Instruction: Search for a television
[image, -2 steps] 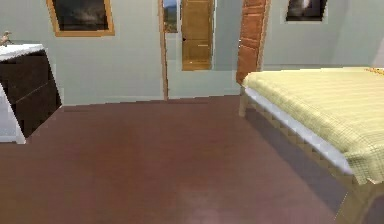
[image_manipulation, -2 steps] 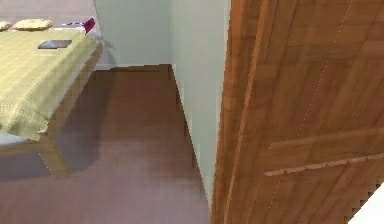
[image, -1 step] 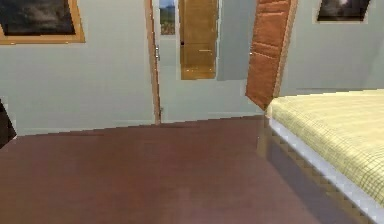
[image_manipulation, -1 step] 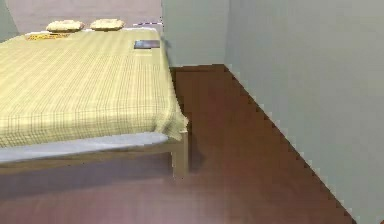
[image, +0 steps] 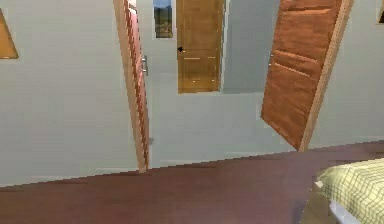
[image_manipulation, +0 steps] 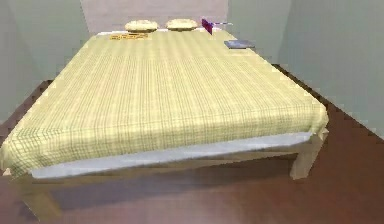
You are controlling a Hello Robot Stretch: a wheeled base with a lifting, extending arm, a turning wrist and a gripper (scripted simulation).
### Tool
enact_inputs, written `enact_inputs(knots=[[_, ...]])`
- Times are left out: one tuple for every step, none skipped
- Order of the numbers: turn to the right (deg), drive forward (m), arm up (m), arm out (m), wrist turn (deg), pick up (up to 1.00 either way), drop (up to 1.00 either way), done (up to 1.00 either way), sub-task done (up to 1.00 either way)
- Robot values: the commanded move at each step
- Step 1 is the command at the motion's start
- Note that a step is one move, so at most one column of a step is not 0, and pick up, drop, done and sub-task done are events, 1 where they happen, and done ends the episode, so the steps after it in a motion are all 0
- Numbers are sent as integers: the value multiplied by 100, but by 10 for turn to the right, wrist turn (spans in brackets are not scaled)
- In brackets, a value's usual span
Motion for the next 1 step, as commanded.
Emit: enact_inputs(knots=[[30,0,0,0,0,0,0,0,0]])
